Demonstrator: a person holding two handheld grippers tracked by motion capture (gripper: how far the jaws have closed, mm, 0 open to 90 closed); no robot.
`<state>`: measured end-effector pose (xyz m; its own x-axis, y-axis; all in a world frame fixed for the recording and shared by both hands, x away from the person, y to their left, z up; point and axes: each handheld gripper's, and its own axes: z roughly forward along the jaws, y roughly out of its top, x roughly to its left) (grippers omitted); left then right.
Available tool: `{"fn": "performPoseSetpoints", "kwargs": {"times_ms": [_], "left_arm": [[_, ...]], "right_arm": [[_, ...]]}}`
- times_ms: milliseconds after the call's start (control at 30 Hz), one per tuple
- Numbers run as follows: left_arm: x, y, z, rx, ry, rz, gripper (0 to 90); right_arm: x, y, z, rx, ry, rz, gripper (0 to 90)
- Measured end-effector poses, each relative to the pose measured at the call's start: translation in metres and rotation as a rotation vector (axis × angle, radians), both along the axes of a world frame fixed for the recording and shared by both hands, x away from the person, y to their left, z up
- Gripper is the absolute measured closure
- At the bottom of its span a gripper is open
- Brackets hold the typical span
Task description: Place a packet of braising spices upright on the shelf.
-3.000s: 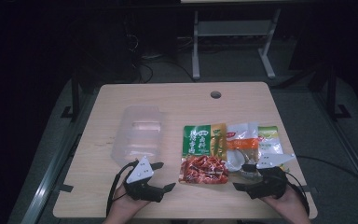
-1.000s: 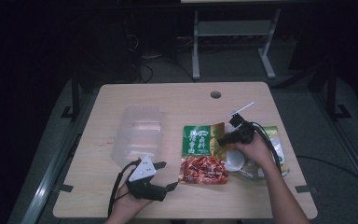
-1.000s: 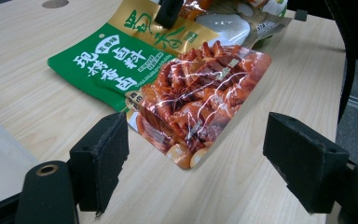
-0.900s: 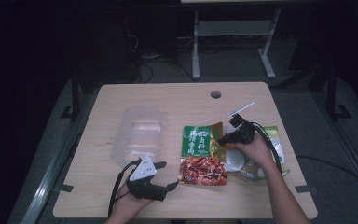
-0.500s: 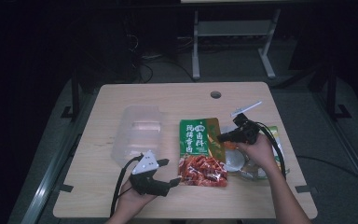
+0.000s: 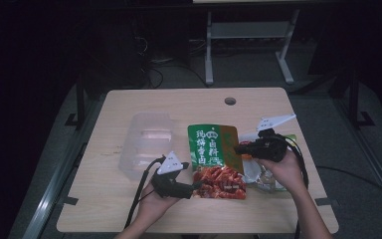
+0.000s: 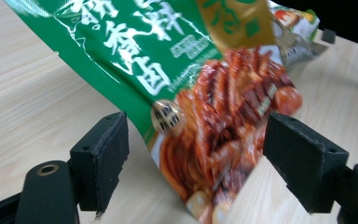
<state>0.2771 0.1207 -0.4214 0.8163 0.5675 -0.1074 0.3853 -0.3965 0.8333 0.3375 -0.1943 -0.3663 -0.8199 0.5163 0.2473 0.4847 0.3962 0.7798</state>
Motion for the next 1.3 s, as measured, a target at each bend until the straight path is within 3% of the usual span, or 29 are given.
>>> {"fn": "performPoseSetpoints", "kwargs": {"times_ms": [100,200,267,400,600,800,1100,1133,1300], "left_arm": [[0.008,-0.005,-0.003,-0.019,0.029,0.04,22.1],[0.014,-0.008,-0.006,-0.013,0.061,0.047,22.1],[0.021,-0.013,-0.008,-0.009,0.092,0.025,25.3],[0.029,-0.015,-0.011,-0.037,0.14,-0.002,37.8],[0.036,-0.013,-0.011,-0.08,0.173,-0.011,68.6],[0.037,-0.014,-0.009,-0.07,0.174,-0.035,82.4],[0.031,-0.015,-0.007,-0.042,0.124,-0.023,85.9],[0.031,-0.015,-0.008,-0.043,0.115,-0.02,86.1],[0.029,-0.014,-0.01,-0.03,0.109,-0.015,86.4]], "right_arm": [[-0.007,-0.005,0.0,0.022,-0.021,0.005,90.0],[-0.012,-0.009,0.001,0.043,-0.045,0.011,90.0],[-0.015,-0.011,0.0,0.055,-0.056,0.014,90.0],[-0.019,-0.013,-0.001,0.072,-0.079,0.02,90.0],[-0.021,-0.014,-0.004,0.072,-0.08,0.017,90.0],[-0.021,-0.014,-0.007,0.071,-0.075,0.011,90.0],[-0.021,-0.016,-0.01,0.066,-0.071,-0.011,89.4],[-0.02,-0.017,-0.012,0.059,-0.058,-0.017,83.8],[-0.015,-0.013,-0.022,0.056,0.008,-0.012,72.6]]}}
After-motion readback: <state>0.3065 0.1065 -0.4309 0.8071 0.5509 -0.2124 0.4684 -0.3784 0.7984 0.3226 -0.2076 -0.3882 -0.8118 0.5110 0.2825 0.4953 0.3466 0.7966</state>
